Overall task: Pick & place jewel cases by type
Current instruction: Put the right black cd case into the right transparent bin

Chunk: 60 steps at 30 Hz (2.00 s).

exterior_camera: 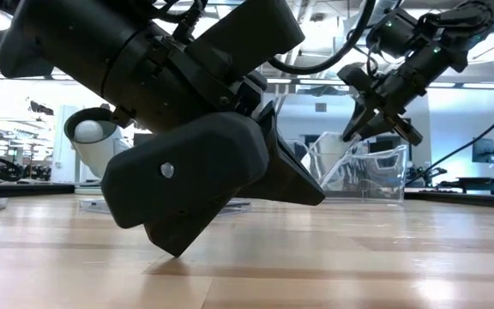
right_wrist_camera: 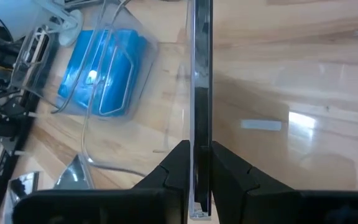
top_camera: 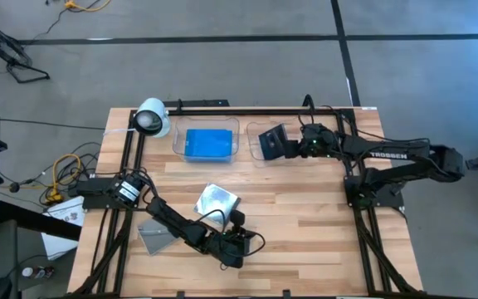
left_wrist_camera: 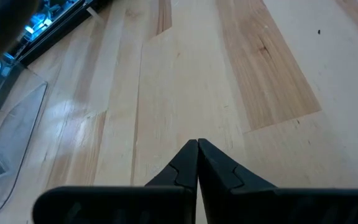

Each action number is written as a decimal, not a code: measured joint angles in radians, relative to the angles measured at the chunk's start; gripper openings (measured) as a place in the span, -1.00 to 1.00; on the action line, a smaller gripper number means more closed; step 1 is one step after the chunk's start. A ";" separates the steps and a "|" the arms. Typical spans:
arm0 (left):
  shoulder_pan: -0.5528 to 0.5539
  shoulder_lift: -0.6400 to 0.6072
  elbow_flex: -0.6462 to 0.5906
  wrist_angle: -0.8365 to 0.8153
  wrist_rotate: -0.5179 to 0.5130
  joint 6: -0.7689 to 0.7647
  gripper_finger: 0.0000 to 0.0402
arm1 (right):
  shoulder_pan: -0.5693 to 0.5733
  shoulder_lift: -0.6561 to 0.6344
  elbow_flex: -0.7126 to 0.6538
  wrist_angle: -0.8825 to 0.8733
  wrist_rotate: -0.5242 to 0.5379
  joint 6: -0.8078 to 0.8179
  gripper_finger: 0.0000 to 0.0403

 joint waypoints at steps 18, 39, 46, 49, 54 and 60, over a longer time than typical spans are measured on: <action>0.000 0.000 0.000 0.000 -0.002 0.002 -1.00 | 0.046 0.000 0.000 -0.010 0.040 0.039 -0.77; 0.000 0.000 0.000 0.000 -0.001 0.002 -1.00 | 0.051 0.000 -0.001 -0.014 0.051 0.028 -0.19; 0.000 0.000 0.000 -0.001 -0.001 0.002 -1.00 | 0.050 0.000 0.025 -0.045 0.051 0.023 0.01; 0.000 0.000 0.000 -0.001 -0.001 0.002 -1.00 | 0.050 0.000 0.068 -0.093 0.053 0.004 0.02; 0.000 0.000 0.000 -0.003 -0.001 0.002 -1.00 | 0.050 0.000 0.156 -0.227 0.087 -0.027 -0.02; 0.000 0.000 0.000 -0.011 -0.001 0.001 -1.00 | 0.065 0.000 0.229 -0.333 0.132 -0.074 -0.08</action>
